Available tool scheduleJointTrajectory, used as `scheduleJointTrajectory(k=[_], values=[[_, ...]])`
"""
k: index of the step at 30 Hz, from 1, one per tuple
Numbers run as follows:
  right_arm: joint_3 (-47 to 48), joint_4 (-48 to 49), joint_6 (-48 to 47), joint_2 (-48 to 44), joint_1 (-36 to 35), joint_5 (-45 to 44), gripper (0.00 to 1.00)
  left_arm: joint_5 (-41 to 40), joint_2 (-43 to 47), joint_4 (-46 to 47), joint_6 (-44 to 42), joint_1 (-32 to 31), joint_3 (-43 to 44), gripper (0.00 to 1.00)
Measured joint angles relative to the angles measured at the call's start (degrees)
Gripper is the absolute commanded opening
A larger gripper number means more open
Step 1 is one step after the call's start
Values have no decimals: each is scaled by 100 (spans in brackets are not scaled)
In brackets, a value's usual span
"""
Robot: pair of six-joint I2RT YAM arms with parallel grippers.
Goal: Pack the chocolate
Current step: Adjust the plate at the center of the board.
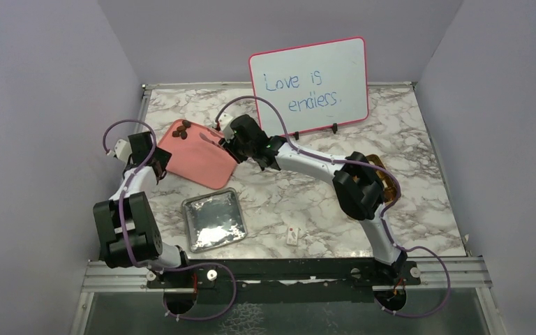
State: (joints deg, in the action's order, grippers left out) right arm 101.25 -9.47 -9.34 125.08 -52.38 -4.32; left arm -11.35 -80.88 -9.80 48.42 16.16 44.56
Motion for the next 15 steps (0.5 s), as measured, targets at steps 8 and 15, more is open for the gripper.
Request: scheduleJointTrajectory(k=[8,15], values=[[254,22,-63,0,0,28,38,170,-699,468,-103,90,48,58],[267,87,-63,0,0,98,38,623,-1217,837,-42,114,168,37]])
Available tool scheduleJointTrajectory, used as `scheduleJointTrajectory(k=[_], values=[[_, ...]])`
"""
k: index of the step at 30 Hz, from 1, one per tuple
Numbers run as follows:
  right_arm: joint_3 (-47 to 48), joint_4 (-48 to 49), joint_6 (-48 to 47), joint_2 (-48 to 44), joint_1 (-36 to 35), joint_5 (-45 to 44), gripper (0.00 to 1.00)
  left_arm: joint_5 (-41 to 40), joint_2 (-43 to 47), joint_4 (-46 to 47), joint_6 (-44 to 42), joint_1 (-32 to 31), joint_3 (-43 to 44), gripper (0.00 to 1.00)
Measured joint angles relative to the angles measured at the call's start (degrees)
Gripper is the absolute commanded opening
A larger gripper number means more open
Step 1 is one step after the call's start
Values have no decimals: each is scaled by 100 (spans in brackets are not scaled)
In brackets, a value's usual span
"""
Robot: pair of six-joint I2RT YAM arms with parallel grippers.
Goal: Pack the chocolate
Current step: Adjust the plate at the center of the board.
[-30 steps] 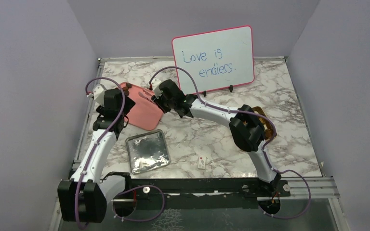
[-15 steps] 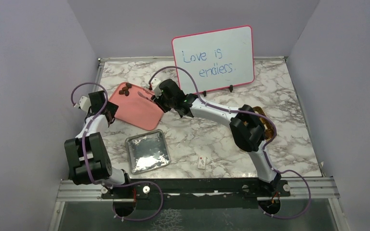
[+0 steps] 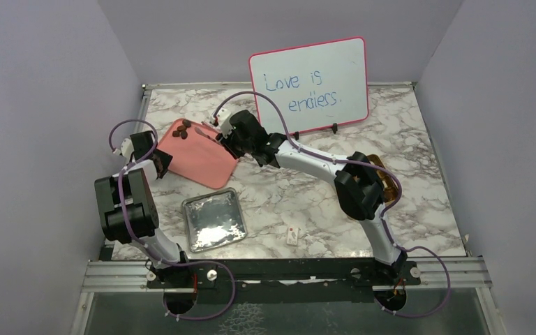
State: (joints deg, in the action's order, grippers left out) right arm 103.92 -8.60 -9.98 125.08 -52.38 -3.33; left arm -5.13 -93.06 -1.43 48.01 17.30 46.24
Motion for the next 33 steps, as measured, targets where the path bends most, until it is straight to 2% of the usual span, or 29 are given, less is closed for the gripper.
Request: scheduleJointTrajectory(k=[7,13,23,33], values=[[-4,11,-9,0,0,-2,38,496,-354,299,179,31,188,33],[-76,94,-15,0,0,-4,38,772,-363,361,297,33,120,22],[-83,114,-22,0,0,-33,38,1132,-225,533,446,31,-197,13],[68,-144,-13,11,0,-131,38,1467,-177,623,446,-4,-334,10]])
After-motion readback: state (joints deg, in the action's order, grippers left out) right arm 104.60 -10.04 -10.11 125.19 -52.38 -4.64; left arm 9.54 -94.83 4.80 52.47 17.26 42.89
